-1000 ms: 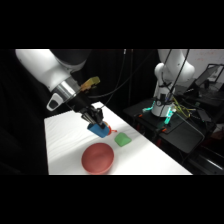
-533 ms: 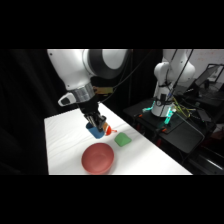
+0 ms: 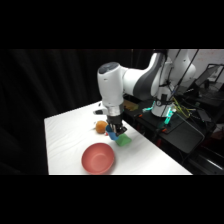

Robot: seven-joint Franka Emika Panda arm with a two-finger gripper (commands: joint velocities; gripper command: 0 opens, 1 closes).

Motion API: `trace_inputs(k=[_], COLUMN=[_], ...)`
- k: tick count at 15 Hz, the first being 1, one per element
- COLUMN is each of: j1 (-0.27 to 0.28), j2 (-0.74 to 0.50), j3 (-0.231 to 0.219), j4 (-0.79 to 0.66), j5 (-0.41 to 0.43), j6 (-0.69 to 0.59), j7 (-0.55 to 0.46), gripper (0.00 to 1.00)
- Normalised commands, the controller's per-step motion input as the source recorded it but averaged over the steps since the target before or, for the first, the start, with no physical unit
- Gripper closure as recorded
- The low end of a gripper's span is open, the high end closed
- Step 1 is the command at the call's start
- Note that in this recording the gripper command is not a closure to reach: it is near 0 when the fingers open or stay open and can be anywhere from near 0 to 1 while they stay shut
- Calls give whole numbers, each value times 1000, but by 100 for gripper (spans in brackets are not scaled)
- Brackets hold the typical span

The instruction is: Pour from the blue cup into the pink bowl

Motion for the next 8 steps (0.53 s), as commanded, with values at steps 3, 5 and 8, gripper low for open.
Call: trace_inputs(k=[3, 5, 8], j1=[123, 74, 124], j2=[-501, -246, -70], j3=[-15, 36, 93], j4=[-650, -269, 19], j5=[-173, -64, -36], j6=[323, 338, 199], j7=[399, 231, 224], gripper=[18, 18, 18])
